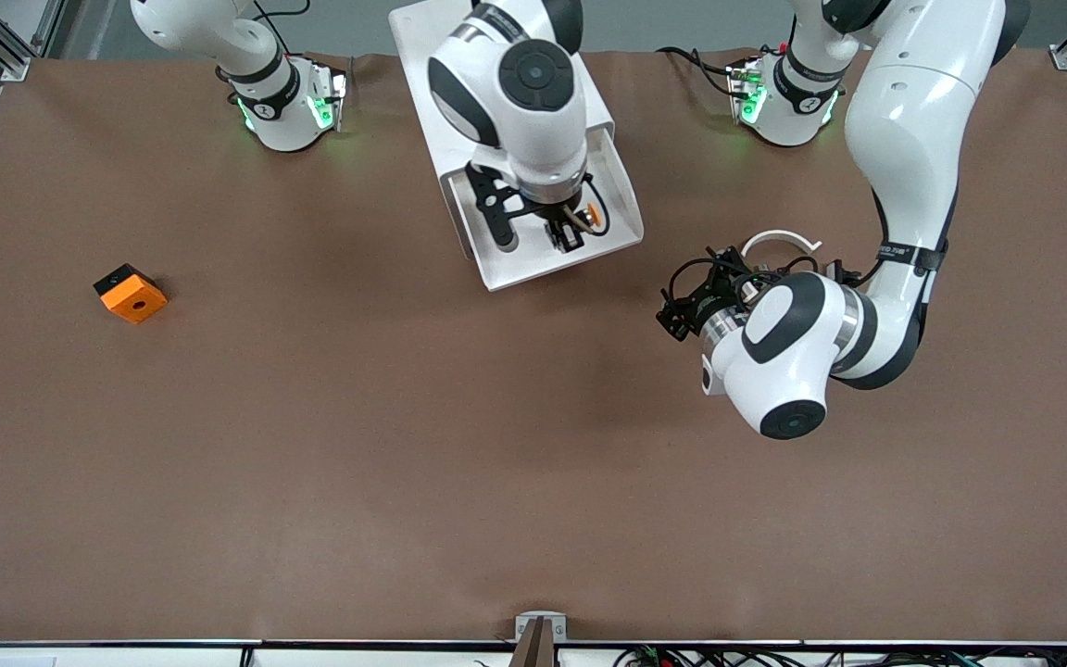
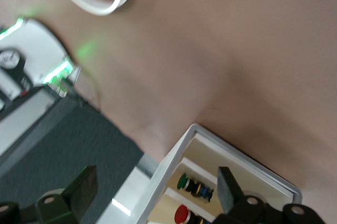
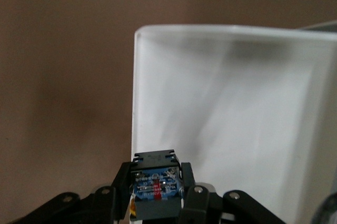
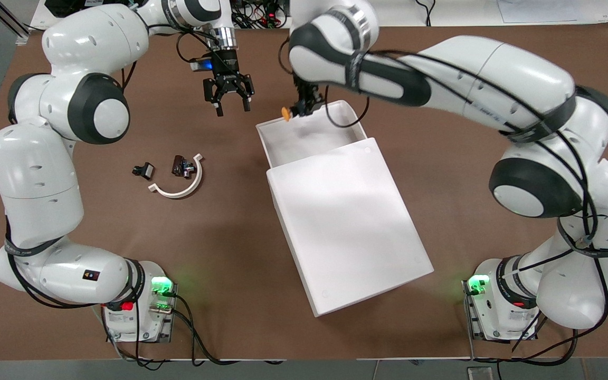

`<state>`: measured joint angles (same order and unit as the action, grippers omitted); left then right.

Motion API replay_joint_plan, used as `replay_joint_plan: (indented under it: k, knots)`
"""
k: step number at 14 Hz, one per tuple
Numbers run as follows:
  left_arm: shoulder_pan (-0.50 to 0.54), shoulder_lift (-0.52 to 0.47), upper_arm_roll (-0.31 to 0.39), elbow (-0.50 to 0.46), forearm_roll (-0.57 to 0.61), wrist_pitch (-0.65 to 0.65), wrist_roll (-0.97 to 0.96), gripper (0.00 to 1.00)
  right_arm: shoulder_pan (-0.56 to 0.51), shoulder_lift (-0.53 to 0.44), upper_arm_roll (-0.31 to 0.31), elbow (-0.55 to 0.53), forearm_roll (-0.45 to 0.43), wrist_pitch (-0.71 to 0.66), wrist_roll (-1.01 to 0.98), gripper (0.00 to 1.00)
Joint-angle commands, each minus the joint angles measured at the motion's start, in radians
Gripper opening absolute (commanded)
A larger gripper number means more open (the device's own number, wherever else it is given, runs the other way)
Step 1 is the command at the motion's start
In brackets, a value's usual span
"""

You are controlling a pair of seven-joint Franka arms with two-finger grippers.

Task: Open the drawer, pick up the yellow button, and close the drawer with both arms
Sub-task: 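Carry the button toward the orange cube while the left gripper reaches the drawer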

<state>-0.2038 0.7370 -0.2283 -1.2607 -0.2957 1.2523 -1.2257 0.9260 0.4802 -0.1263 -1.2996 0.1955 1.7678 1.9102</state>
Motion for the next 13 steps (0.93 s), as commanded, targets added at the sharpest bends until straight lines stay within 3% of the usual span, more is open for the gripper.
replay_joint_plan:
  k: [1, 4, 7, 13]
  knots:
    - [-0.032, -0.024, 0.015, 0.010, 0.038, 0.096, 0.072, 1.00, -0.048, -0.081, 0.010, -0.013, -0.051, -0.056, -0.191, 0.00]
    - [-0.035, -0.050, 0.017, 0.017, 0.043, 0.241, 0.078, 1.00, -0.093, -0.098, 0.010, -0.018, -0.152, -0.137, -0.366, 0.00]
    - [-0.057, -0.068, 0.003, 0.015, 0.120, 0.298, 0.116, 1.00, -0.177, -0.135, 0.010, -0.049, -0.151, -0.198, -0.543, 0.00]
    - [-0.144, -0.085, -0.002, 0.007, 0.265, 0.363, 0.146, 1.00, -0.357, -0.256, 0.010, -0.278, -0.153, -0.159, -0.978, 0.00]
